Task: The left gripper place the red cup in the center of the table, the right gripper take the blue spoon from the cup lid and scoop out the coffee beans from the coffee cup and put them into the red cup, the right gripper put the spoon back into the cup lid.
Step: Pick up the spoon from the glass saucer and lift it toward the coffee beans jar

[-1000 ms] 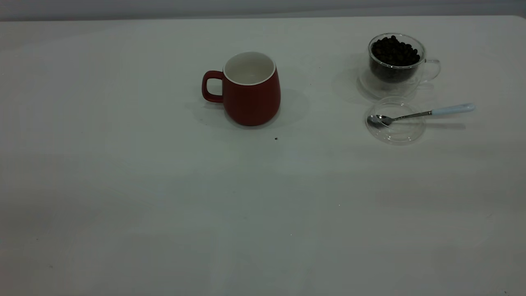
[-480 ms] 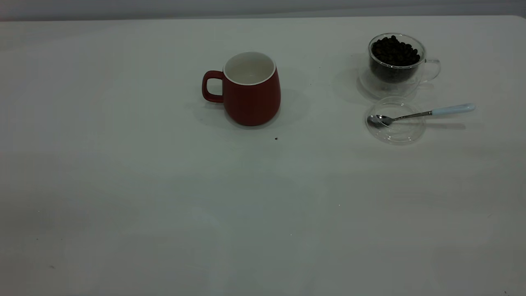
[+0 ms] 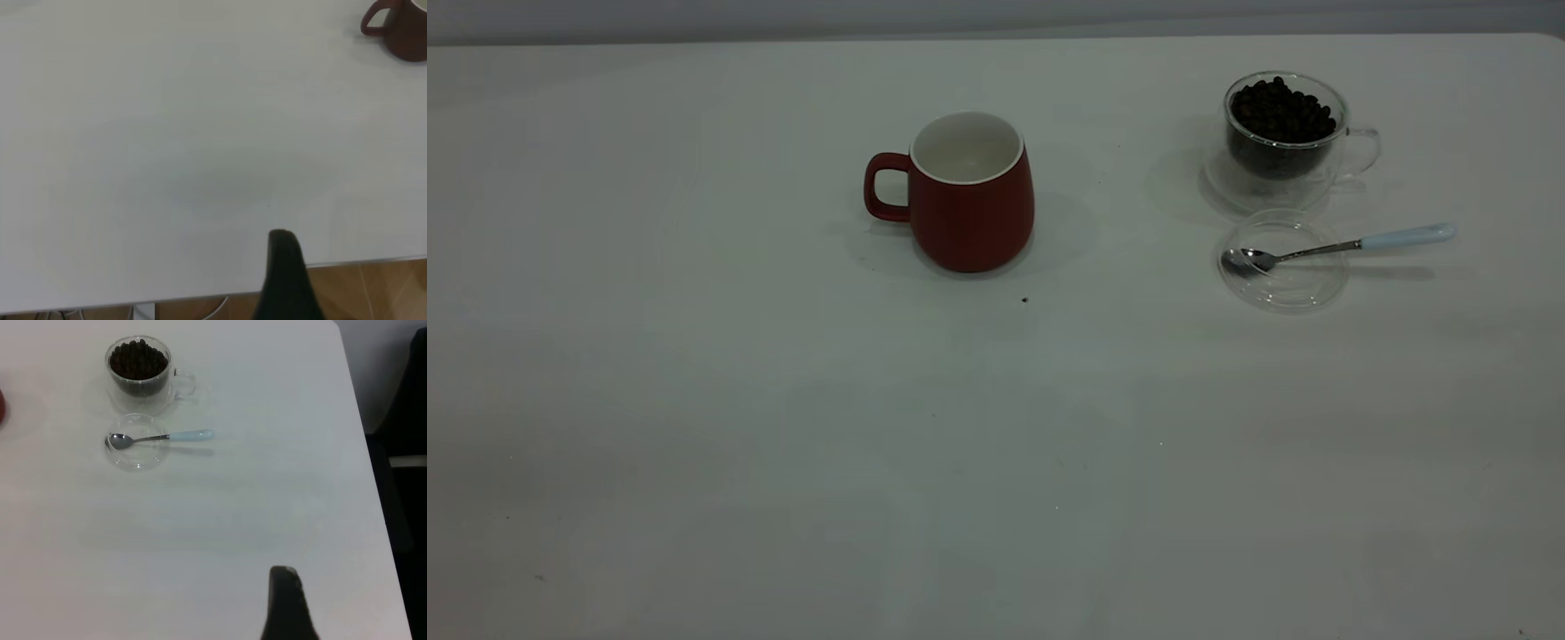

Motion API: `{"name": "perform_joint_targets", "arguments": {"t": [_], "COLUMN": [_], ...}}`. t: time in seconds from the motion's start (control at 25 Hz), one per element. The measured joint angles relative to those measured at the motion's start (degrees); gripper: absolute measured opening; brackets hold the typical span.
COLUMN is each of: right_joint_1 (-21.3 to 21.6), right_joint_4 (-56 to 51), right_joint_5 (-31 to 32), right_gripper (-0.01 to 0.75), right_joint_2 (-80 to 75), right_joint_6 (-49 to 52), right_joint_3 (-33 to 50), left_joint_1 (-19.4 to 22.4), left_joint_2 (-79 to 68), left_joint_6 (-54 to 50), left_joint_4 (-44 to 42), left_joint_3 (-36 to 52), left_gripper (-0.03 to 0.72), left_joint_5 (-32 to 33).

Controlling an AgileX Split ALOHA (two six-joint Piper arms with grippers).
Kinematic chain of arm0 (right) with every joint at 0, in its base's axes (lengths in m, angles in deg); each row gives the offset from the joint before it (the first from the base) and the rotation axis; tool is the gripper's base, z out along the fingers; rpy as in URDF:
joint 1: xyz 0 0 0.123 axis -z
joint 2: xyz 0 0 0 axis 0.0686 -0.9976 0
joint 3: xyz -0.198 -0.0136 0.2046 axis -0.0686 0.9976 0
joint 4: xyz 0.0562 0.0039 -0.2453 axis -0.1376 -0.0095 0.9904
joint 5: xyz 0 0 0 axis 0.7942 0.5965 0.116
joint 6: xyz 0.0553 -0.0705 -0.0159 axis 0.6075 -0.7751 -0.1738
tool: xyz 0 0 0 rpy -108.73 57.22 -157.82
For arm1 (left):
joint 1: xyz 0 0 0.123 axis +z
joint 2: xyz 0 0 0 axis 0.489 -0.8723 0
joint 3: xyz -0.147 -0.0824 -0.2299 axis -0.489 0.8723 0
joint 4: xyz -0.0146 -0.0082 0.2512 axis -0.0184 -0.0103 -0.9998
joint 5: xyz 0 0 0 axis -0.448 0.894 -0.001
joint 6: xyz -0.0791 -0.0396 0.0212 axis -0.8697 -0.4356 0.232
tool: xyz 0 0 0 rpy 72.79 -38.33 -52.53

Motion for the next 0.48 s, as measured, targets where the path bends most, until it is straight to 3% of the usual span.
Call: {"name": "perform_joint_targets", "arguments": {"t": [0.28,0.48], "right_joint_1": [0.0,0.0], "right_joint_4": [0.0,0.0], "right_joint_5": [0.0,0.0], "right_gripper": [0.543,0.543], "right_joint_2": [0.0,0.0], "right_joint_6": [0.0,0.0], "right_joint_3": [0.0,0.0], "left_joint_1": [-0.39,-3.21], "left_joint_2": [0.0,0.0], "left_joint_6": [0.0,0.0], "left_joint_4": [0.0,0.0], "left_joint_3": [0.0,0.0], "left_gripper": [0.587,0.587], "left_joint_5": [0.0,0.0]}}
